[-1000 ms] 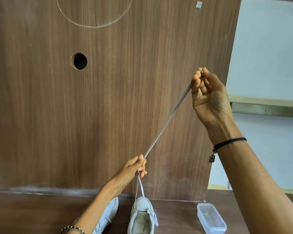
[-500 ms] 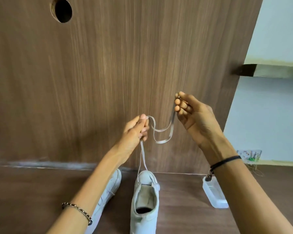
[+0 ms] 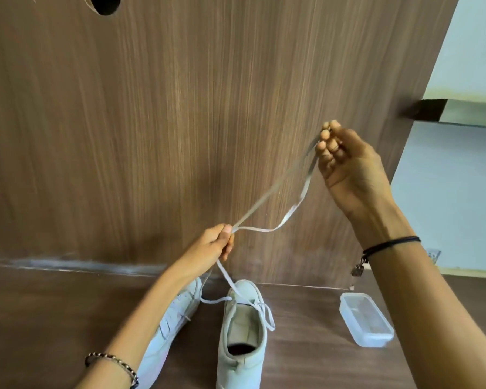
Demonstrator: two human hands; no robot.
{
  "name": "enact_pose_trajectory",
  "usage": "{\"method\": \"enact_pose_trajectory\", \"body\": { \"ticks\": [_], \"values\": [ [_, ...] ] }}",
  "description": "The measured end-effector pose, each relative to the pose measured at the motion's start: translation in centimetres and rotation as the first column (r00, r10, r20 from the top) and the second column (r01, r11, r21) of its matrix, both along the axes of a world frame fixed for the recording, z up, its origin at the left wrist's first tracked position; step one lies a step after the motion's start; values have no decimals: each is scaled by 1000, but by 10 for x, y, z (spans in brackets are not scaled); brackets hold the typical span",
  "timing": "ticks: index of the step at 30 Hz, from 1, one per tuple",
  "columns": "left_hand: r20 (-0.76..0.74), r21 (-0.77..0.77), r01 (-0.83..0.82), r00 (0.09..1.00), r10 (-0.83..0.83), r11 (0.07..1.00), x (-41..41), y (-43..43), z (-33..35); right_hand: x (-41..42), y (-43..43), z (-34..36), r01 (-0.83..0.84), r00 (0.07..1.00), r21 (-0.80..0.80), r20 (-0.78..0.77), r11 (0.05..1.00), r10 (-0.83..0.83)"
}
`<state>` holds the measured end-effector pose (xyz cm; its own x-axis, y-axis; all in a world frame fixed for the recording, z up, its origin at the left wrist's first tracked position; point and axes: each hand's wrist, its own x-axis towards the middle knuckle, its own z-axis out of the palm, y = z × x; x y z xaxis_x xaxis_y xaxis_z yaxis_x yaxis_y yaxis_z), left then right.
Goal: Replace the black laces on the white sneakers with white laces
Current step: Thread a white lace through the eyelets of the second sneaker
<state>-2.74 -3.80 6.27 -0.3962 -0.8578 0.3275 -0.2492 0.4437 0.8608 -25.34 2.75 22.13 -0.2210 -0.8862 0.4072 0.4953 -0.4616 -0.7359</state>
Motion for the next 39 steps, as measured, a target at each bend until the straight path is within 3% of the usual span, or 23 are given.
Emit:
{"method": "enact_pose_trajectory", "body": {
  "ticks": [3,10,19,25,27,29,31,33,36,39],
  "values": [
    [59,54,-5,998,2,999,8,-4,-15,-6,1,15,-5,994,-69,107,998,12],
    [88,64,33,995,-39,997,9,1,-17,-11,6,27,-80,982,-138,157,987,101],
    [228,88,-16,974,-5,996,27,-3,-31,-8,7,42,-103,985,-156,122,982,123],
    [333,231,-47,942,-33,972,19,1,-28,11,6,46,-106,994,-81,-4,991,106],
    [228,166,-90,972,50,982,9,5,-20,18,10,51,-117,989,-38,-92,992,113],
    [-51,121,-93,994,100,988,-5,15,2,26,15,54,-123,957,59,-257,991,134],
    [-334,64,-37,941,56,997,-19,24,28,33,19,50,-85,874,194,-456,977,166],
    [-515,11,10,857,-3,1000,-29,32,52,39,23,42,-26,770,310,-600,950,217],
    [-668,-45,41,742,-61,998,-34,39,70,46,26,25,36,657,427,-691,903,300],
    [-645,-75,13,762,-58,997,-34,44,71,51,27,11,73,587,489,-726,869,359]
  ]
}}
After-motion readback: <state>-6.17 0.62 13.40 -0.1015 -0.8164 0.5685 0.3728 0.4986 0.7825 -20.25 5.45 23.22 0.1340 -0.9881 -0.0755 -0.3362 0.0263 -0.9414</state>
